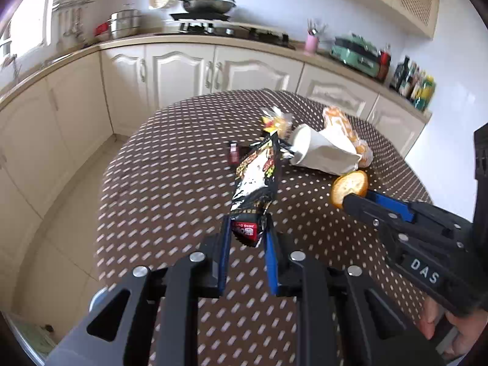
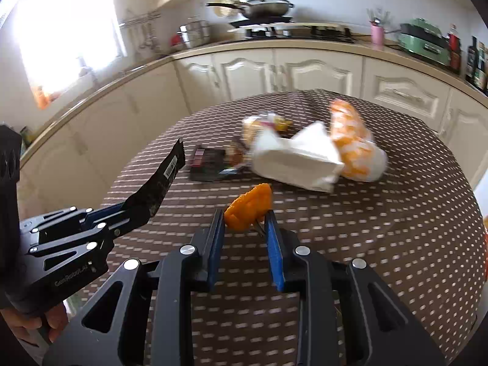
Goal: Collect trash
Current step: 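Grasp the black snack bag with the left gripper while the right grasps the orange peel, then carry both items over the blue bin and open both grippers, then move both open grippers back to the table, then grasp the dark snack wrapper with the left gripper while the right grasps the white tissue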
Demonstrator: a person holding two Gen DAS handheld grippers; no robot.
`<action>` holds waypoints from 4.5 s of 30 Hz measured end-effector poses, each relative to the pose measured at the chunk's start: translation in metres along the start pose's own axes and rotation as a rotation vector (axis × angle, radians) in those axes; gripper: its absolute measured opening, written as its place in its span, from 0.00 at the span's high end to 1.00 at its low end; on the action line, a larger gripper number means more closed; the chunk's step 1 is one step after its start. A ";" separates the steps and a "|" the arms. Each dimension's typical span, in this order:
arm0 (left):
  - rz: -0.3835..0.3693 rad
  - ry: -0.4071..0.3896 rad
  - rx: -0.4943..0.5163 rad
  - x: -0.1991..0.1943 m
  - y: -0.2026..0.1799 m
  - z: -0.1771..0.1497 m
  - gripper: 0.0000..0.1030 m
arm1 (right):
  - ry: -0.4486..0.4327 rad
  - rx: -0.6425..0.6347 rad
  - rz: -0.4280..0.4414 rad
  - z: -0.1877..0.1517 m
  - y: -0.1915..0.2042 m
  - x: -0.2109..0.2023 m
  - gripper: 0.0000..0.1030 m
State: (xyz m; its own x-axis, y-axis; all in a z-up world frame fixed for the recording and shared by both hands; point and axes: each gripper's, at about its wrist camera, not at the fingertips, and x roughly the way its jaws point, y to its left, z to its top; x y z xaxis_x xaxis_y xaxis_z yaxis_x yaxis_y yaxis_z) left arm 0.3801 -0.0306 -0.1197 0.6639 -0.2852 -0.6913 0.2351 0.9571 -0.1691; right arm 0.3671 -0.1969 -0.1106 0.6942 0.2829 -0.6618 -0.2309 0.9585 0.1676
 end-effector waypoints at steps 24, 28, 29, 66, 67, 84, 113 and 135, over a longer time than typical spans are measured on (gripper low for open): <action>0.255 -0.045 -0.413 -0.136 0.240 -0.150 0.81 | 0.152 -0.286 0.395 -0.055 0.285 0.074 0.75; 0.270 0.012 -0.476 -0.119 0.273 -0.174 0.81 | 0.222 -0.306 0.397 -0.079 0.306 0.106 0.75; 0.272 0.023 -0.483 -0.114 0.278 -0.178 0.81 | 0.236 -0.313 0.389 -0.083 0.310 0.114 0.75; 0.298 0.096 -0.651 -0.039 0.344 -0.206 0.54 | 0.338 -0.317 0.330 -0.100 0.329 0.202 0.74; 0.299 0.091 -0.652 -0.041 0.345 -0.206 0.54 | 0.333 -0.316 0.332 -0.099 0.331 0.201 0.73; 0.312 0.011 -0.615 -0.085 0.320 -0.182 0.48 | 0.230 -0.311 0.331 -0.072 0.313 0.152 0.59; -0.001 -0.050 -0.158 -0.028 0.023 -0.004 0.37 | -0.145 0.033 -0.062 0.010 -0.022 -0.026 0.50; 0.003 0.064 -0.121 0.104 0.004 0.061 0.56 | -0.076 0.183 -0.074 0.040 -0.093 0.033 0.45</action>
State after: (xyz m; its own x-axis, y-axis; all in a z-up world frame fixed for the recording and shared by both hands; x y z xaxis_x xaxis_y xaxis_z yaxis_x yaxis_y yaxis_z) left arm 0.4934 -0.0593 -0.1500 0.6165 -0.2827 -0.7348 0.1434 0.9580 -0.2482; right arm 0.4386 -0.2756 -0.1187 0.7559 0.2072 -0.6210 -0.0547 0.9653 0.2555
